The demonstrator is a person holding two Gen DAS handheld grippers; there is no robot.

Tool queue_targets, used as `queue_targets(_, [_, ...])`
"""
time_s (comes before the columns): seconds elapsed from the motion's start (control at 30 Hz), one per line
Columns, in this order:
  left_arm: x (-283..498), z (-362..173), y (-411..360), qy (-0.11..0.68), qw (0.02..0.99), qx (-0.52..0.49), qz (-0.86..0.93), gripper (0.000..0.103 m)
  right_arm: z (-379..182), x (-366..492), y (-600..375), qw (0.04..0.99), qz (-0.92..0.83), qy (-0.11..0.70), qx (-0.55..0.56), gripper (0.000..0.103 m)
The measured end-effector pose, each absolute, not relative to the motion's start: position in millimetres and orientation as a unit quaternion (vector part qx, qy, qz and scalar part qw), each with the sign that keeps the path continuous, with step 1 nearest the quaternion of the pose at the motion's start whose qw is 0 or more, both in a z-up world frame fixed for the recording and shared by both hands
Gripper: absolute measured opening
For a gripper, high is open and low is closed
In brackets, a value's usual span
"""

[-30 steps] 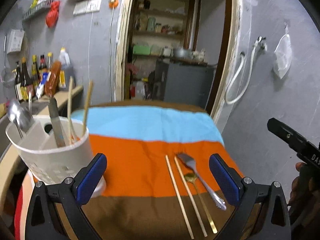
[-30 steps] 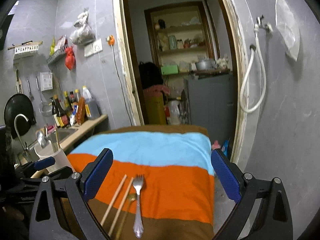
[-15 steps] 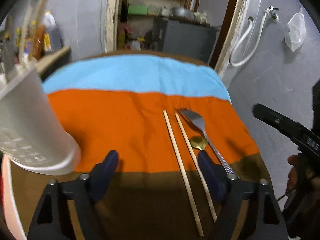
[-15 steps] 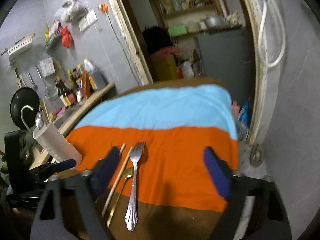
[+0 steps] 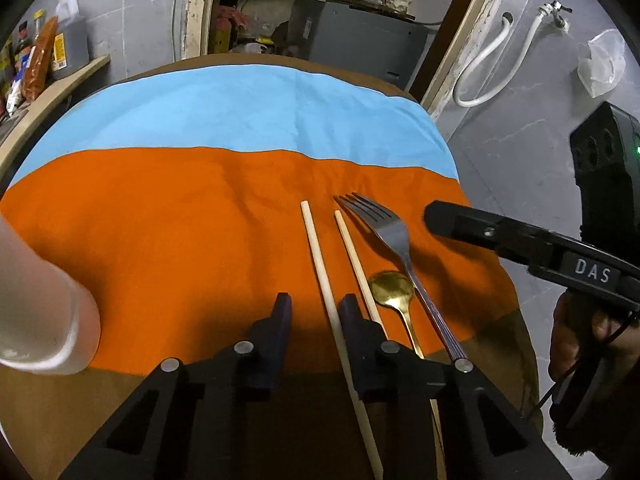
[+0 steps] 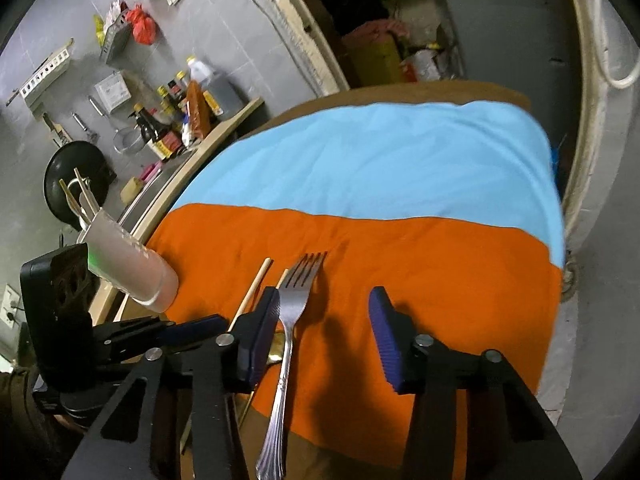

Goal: Organize utensils
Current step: 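Grasp a chopstick with the left gripper while the right gripper grasps the silver fork, then lift the chopstick and fork and drop both into the white caddy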

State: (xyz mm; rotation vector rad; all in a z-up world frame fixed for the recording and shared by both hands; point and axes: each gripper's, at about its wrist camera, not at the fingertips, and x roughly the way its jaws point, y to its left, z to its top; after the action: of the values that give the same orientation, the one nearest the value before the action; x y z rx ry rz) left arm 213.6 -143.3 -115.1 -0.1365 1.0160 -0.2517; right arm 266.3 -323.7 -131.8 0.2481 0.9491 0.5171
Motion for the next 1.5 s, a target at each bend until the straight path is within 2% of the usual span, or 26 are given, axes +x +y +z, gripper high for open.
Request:
queue_targets(0.1, [218.7, -115.0, -143.7, 0.487, 0.863, -0.060, -0.120, 0.018, -138.2, 274.2, -314.6, 0.839, 0.258, 0.462, 0.124, 0.035])
queue_targets(0.27, [223.3, -115.7, -138.3, 0.492, 0.859, -0.070, -0.121, 0.011, -148.8, 285.0, -298.8, 0.814, 0.283, 0.489, 0.132, 0.022])
queue_targets(0.37, [227.5, -116.3, -136.8, 0.500, 0.854, -0.078, -0.124, 0.010, -153.3, 288.5, -292.0, 0.804, 0.293, 0.498, 0.141, 0.016])
queue_targets(0.63, [244.4, -116.3, -134.0, 0.531, 0.832, -0.090, -0.136, 0.010, -160.1, 297.3, -269.8, 0.779, 0.298, 0.536, 0.129, 0.014])
queue_targets(0.7, [245.6, -115.7, -135.1, 0.535, 0.829, -0.085, -0.137, 0.010, -158.3, 295.3, -265.0, 0.780, 0.302, 0.534, 0.126, 0.005])
queue_targets(0.9, [242.6, -112.3, -134.9, 0.537, 0.828, -0.085, -0.137, 0.005, -146.4, 283.2, -274.1, 0.795, 0.279, 0.520, 0.138, 0.003])
queue_targets(1.1, [219.8, -92.8, -136.3, 0.501, 0.848, -0.082, -0.151, 0.005, -121.6, 251.6, -296.8, 0.839, 0.243, 0.462, 0.154, 0.003])
queue_targets(1.5, [161.6, -14.2, -99.7, 0.333, 0.924, -0.098, -0.162, 0.005, -58.1, 193.6, -299.9, 0.906, 0.212, 0.308, 0.197, 0.003])
